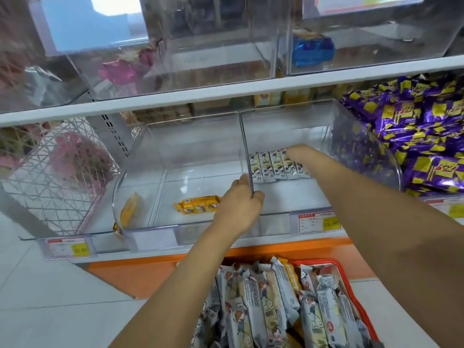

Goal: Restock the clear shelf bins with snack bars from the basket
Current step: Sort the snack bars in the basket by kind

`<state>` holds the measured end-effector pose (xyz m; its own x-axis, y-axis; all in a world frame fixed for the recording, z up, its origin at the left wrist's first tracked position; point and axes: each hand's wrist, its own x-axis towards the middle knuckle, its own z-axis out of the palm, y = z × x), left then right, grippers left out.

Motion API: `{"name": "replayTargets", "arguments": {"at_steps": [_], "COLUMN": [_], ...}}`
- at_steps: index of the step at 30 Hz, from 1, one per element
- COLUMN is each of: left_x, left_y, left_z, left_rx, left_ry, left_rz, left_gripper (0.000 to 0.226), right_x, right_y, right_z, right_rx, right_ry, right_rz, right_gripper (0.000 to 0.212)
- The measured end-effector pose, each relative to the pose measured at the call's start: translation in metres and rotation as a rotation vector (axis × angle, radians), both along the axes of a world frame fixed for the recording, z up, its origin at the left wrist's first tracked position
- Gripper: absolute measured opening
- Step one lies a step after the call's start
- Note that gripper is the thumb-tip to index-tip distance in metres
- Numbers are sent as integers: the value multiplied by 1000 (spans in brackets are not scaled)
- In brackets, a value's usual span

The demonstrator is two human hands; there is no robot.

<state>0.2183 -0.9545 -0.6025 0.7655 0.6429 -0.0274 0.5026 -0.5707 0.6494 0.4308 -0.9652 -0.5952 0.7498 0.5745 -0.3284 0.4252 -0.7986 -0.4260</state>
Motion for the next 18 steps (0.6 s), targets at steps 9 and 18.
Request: {"name": "replayTargets", "arguments": {"at_steps": [9,18], "left_x": [-12,-121], "left_y": [-9,-59], "left_z": [18,30], "left_rx": [-28,179], "left_ry": [17,-84], "left_rz": [38,122], "left_gripper": [28,14], "right_x": [-38,-145], "right_y": [-43,-149], "right_z": [38,64], "right_rx": [256,419], "right_ry": [102,140], "right_rz": [-19,131], "right_gripper": [27,24]}}
